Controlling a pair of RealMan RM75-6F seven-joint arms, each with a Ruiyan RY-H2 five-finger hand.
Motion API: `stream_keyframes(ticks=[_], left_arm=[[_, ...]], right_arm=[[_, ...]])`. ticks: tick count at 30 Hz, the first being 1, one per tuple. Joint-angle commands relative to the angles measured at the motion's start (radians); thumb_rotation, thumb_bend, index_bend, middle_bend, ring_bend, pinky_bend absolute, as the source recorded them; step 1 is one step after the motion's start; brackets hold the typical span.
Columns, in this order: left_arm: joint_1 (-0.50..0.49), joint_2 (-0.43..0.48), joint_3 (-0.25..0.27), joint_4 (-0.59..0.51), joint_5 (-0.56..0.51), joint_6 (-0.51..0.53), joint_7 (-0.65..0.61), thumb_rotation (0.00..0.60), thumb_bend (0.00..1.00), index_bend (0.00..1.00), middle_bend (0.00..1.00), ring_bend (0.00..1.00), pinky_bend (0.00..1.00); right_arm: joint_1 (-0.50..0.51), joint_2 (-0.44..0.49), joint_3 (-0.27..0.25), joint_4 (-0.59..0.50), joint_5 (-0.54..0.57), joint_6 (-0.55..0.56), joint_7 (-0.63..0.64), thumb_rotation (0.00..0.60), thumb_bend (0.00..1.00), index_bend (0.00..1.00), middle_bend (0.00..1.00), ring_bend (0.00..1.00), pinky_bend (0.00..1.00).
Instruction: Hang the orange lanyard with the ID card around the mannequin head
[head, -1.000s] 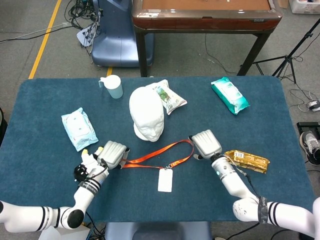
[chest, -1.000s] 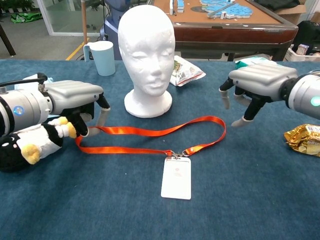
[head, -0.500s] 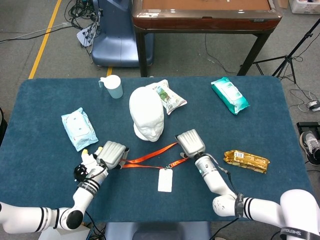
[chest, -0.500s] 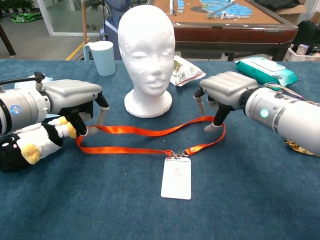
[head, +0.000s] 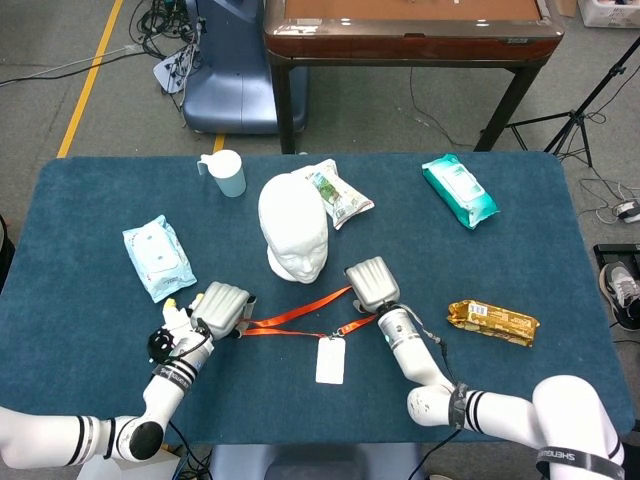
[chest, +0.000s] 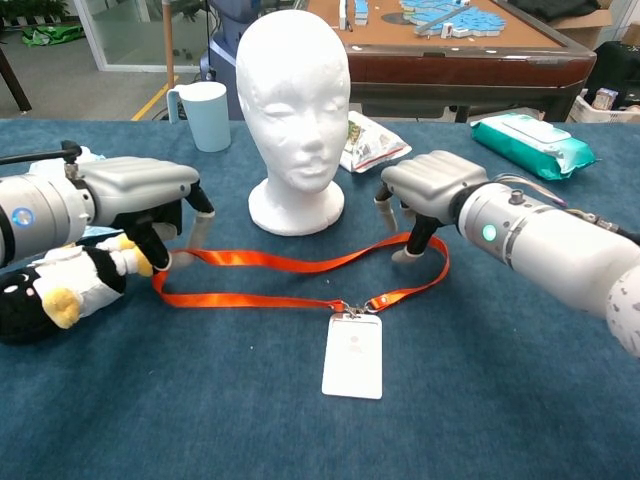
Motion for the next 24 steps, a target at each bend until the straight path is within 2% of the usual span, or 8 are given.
stream_keyframes(ticks=[1, 8, 24], left_arm=[[0.0, 0.001, -0.002, 0.001, -0.001, -0.001, -0.001, 0.6, 0.38, 0.62, 1.0, 1.0, 0.88], [0.0, -0.001, -0.001, 0.007, -0.006, -0.008, -0.003, 0.6, 0.38, 0.62, 1.0, 1.0, 0.88], [0.0, -0.005, -0.003, 0.018, -0.006, -0.015, -0.008, 0.6, 0.38, 0.62, 1.0, 1.0, 0.88]], right_arm=[[0.01, -0.014, 0.002, 0.019, 0.011, -0.004, -0.005, 0.6, 0.22, 0.54, 0.9, 0.94, 1.0], [0.033, -0.045, 0.014, 0.054, 0.039, -0.011, -0.019, 0.6, 0.28, 0.54, 0.9, 0.94, 1.0], [0.072, -0.102, 0.017, 0.104, 0.072, -0.021, -0.055, 0.6, 0.28, 0.54, 0.9, 0.94, 1.0]])
